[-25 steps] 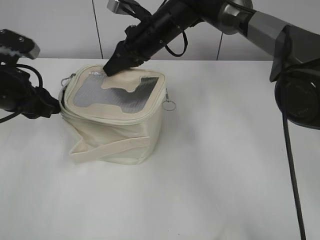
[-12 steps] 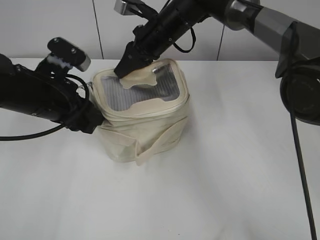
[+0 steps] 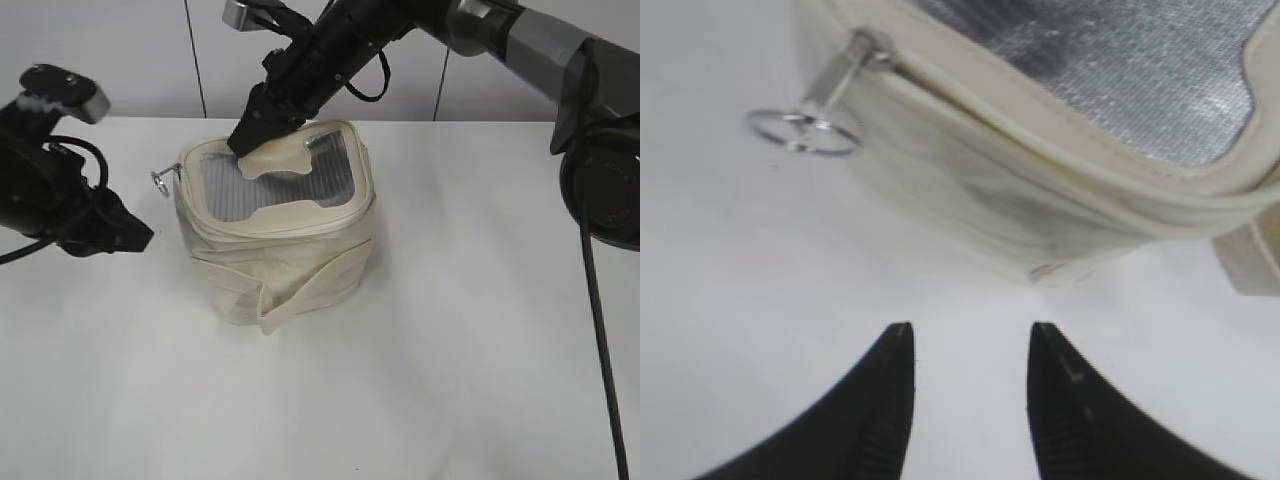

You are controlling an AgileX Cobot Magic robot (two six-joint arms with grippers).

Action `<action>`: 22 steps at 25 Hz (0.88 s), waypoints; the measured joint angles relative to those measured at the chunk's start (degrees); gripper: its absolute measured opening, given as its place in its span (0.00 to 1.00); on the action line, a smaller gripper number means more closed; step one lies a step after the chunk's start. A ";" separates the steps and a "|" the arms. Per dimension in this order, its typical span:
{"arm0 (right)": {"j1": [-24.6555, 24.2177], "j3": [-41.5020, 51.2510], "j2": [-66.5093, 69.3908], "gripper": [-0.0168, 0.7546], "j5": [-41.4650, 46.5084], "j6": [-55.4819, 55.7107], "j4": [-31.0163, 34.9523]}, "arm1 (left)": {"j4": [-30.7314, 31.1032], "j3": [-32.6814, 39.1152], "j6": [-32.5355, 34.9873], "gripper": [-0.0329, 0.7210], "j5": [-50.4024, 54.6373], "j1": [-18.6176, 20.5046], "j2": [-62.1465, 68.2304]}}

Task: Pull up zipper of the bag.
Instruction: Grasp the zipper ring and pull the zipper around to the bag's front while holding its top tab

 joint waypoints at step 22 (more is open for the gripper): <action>0.00 0.00 -0.06 0.08 0.01 0.21 0.12 | -0.65 -2.32 25.91 0.60 -9.85 2.22 1.70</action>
